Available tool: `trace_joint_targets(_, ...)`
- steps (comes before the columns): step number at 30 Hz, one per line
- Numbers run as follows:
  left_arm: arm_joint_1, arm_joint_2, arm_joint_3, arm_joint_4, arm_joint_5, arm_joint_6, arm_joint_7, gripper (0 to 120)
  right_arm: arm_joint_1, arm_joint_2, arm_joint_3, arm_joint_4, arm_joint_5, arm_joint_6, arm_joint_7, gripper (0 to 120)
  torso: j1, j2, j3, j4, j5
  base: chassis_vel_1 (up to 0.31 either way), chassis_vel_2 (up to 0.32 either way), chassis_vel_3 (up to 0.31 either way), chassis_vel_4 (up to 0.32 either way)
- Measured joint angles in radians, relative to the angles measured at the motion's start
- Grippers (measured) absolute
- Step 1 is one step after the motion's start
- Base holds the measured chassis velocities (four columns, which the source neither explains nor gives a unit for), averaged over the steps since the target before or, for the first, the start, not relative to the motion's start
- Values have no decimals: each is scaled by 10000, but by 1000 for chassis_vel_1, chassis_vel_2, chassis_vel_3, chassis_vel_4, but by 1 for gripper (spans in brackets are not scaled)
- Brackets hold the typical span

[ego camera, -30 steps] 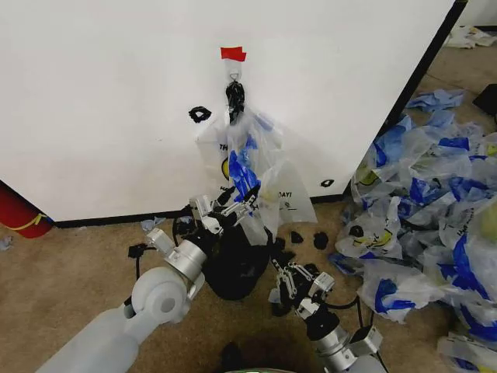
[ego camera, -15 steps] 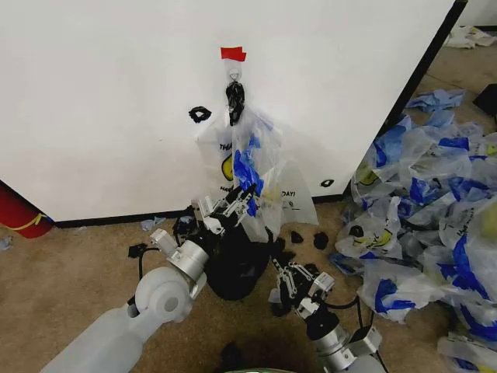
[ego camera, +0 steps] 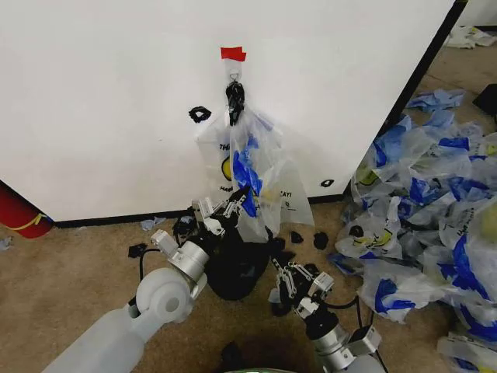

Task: Pick up the garbage bag from the wall and place it over the trash bin.

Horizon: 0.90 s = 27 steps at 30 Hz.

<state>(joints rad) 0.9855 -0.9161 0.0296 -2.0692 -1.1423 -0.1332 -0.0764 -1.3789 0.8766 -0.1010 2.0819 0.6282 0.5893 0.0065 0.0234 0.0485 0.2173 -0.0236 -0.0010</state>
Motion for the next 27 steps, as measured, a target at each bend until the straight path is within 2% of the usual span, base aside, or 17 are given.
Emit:
trace_joint_targets(14, 372, 172, -477, -354, 148, -109, -34, 8, 40, 50, 1, -55, 17, 53, 2, 0, 0, 0, 0, 0, 0, 0, 0, 0, 0)
trace_joint_targets(27, 1160, 311, -1295, -1128, 157, -347, -116, 8, 88, 153, -12, -273, 17, 116, 55, 0, 0, 0, 0, 0, 0, 0, 0, 0, 0)
